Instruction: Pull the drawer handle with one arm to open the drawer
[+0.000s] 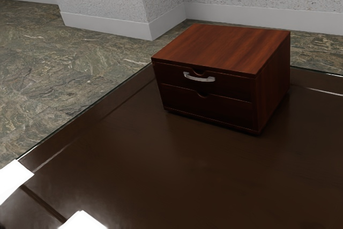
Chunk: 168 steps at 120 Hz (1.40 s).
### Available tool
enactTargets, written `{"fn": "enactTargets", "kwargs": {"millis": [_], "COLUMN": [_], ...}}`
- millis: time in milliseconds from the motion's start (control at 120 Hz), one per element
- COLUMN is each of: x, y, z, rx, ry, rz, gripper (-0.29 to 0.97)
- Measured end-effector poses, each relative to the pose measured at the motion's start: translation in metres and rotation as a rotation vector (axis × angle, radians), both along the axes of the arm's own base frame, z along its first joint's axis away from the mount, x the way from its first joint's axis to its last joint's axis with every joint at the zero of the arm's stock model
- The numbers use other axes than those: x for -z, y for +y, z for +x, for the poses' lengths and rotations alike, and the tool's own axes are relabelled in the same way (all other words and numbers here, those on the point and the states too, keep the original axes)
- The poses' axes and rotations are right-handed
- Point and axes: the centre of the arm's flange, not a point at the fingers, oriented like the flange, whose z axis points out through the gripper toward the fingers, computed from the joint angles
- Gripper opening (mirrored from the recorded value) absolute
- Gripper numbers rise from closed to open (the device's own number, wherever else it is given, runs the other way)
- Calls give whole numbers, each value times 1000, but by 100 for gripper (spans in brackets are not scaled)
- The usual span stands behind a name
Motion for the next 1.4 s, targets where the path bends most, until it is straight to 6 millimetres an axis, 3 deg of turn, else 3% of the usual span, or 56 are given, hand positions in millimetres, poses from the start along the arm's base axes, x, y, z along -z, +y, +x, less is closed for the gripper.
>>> {"fn": "enactTargets", "kwargs": {"millis": [75, 200, 283, 392, 525, 617, 733, 933, 1050, 1217, 1400], "x": [9, -4, 2, 34, 68, 88, 104, 150, 183, 204, 211], "y": [24, 20, -1, -52, -105, -121, -111, -92, -105, -116, -127], "z": [18, 44, 78, 153, 199, 218, 239, 279, 298, 321, 350], "rx": [47, 191, 316, 547, 814, 947, 1043, 1198, 1314, 1444, 1550], "ry": [-121, -292, -351, -366, -418, -450, -482, -515, -532, -572, -592], "rz": [86, 170, 173, 174, 185, 198, 228, 278, 288, 329, 375], "gripper": [68, 68, 68, 68, 68, 68, 68, 68, 68, 68, 68]}}
